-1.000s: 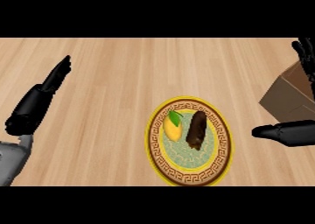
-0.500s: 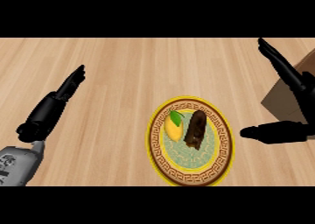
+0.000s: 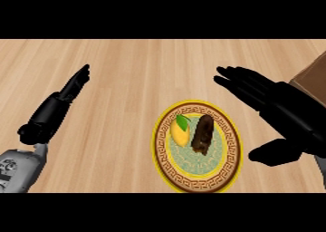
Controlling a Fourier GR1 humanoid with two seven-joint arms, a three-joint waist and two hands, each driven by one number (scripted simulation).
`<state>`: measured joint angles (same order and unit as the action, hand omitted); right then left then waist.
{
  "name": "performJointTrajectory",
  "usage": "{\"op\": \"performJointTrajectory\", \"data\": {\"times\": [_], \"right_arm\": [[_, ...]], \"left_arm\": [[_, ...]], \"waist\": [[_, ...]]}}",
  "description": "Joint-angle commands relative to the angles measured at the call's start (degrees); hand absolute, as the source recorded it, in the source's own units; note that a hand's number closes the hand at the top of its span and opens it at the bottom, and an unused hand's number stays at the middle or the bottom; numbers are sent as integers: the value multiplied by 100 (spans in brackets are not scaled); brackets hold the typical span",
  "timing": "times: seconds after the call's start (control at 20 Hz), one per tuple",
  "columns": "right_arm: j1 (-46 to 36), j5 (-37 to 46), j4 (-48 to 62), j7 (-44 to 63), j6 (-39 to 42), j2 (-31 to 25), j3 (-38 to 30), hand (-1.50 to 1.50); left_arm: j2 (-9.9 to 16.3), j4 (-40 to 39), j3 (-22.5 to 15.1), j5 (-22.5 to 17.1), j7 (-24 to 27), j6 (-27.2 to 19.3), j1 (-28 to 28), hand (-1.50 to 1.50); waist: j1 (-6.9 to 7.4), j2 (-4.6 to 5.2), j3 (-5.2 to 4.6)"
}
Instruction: Pick the lemon from the plate and place it in the cardboard box
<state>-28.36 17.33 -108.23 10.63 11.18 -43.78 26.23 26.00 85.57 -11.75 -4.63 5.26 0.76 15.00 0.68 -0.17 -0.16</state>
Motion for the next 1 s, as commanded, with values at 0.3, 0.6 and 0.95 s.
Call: {"op": "performJointTrajectory", "data": {"times": [0.3, 0.6, 0.95], "right_arm": [[-1261, 716, -287, 2806, 1731, 1310, 1504, -150], [-1120, 911, -222, 4170, 2216, 2453, 1972, -150], [-1049, 1159, 175, 4405, 2648, 3241, 1737, -150]], "left_arm": [[-72, -217, 164, 26, -1, 181, 96, 0], [-238, -150, 141, 273, 274, 134, -216, 0], [-319, 86, 369, 295, -98, 349, -122, 0]], "waist": [[-29, 3, 4], [-63, 4, 10], [-66, 9, 14]]}}
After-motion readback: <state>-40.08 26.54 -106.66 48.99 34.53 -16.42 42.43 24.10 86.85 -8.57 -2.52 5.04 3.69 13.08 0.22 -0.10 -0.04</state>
